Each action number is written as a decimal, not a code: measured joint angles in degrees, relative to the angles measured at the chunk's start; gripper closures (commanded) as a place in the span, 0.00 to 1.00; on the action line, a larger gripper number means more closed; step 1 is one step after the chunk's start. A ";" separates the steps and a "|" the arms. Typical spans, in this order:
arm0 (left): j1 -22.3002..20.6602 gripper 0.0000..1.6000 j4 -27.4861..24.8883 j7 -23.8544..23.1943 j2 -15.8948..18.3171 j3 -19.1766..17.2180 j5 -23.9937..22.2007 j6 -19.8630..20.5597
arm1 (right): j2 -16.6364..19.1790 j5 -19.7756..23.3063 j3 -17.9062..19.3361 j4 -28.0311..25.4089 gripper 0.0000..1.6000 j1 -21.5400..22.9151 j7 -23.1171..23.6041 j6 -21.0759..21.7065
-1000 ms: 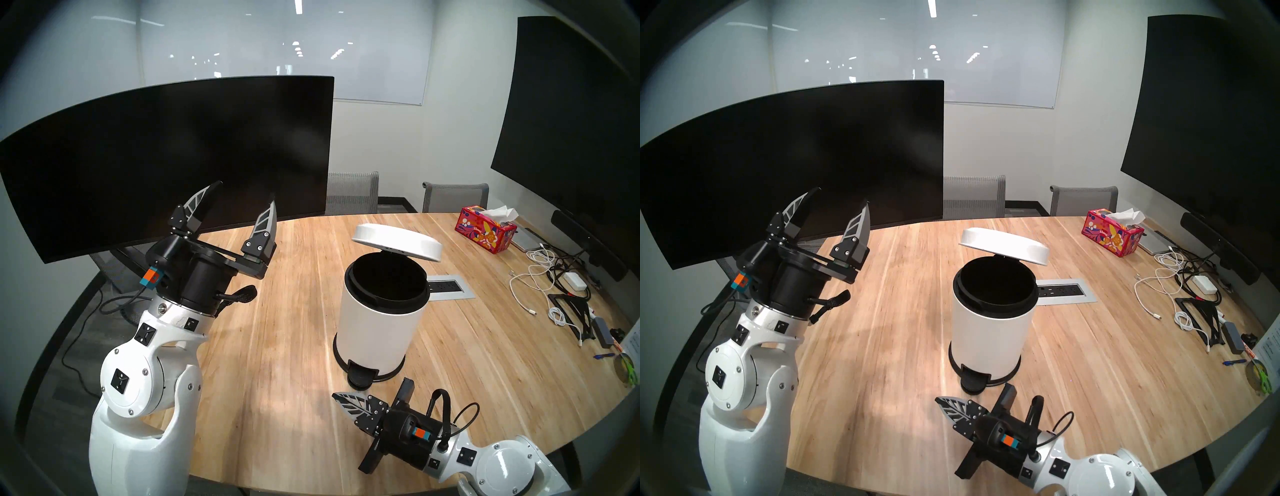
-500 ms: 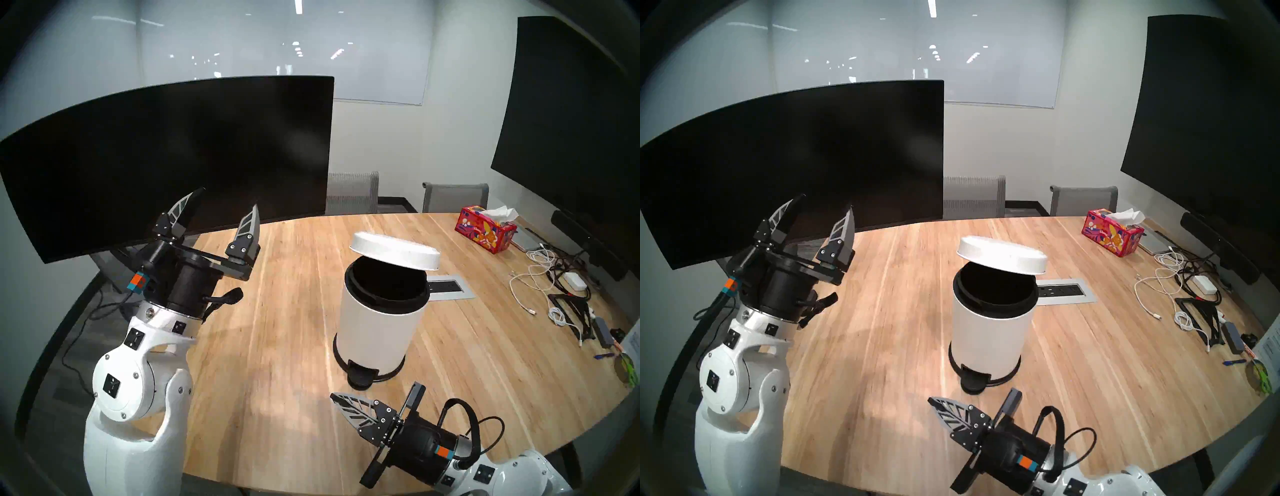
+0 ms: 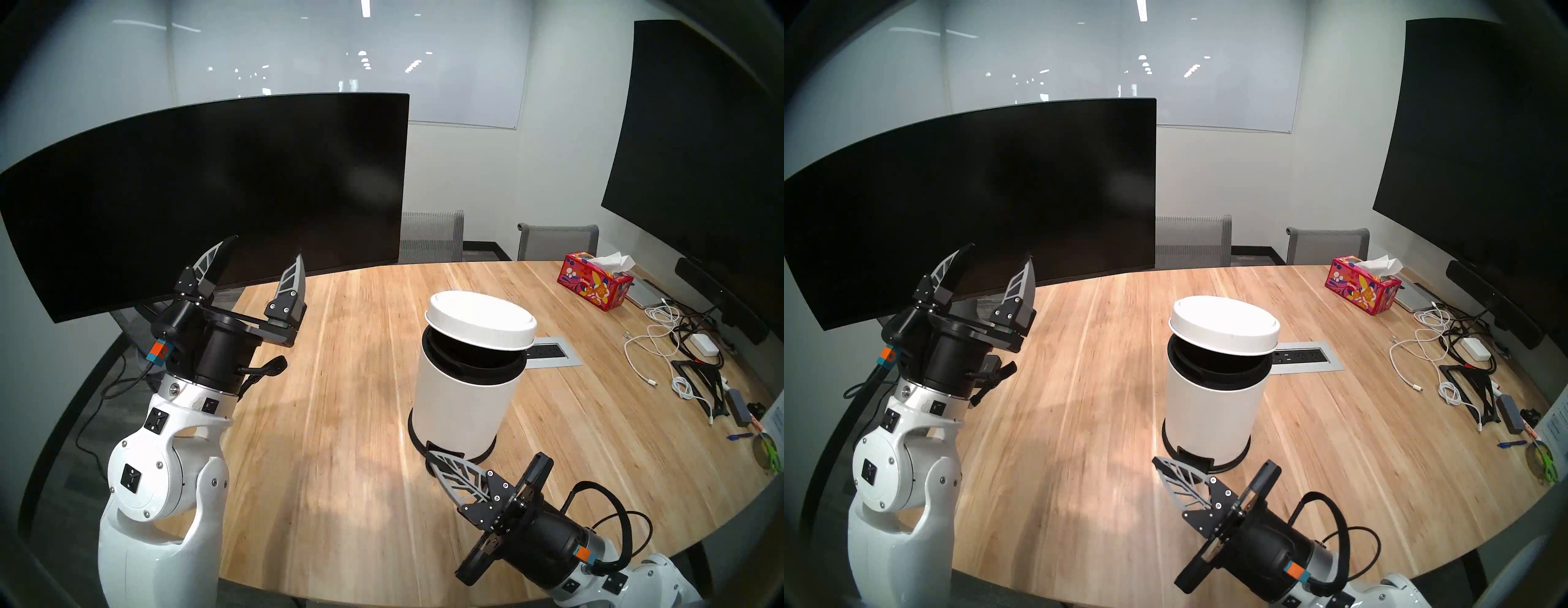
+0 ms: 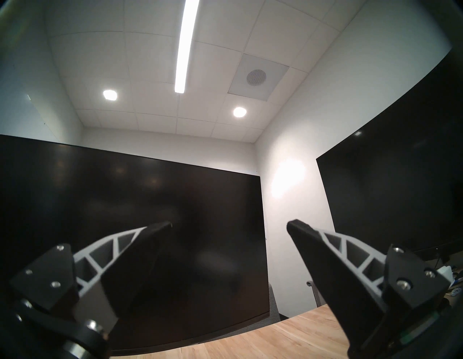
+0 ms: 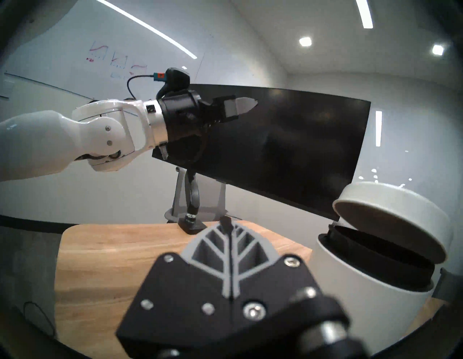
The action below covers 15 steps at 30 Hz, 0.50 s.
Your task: Peel the sticky note off the monitor, open the trash can lid and drop the sticker into the trash can
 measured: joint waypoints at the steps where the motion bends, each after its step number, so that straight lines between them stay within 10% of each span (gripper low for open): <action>1: 0.03 0.00 -0.01 0.04 0.00 -0.06 -0.01 -0.04 | -0.12 0.23 0.10 0.00 1.00 0.15 -0.19 -0.62; 15: 0.92 0.00 -0.32 0.22 -0.17 -0.46 -0.07 -1.08 | -3.34 4.87 2.14 -0.05 1.00 5.00 -4.87 -9.59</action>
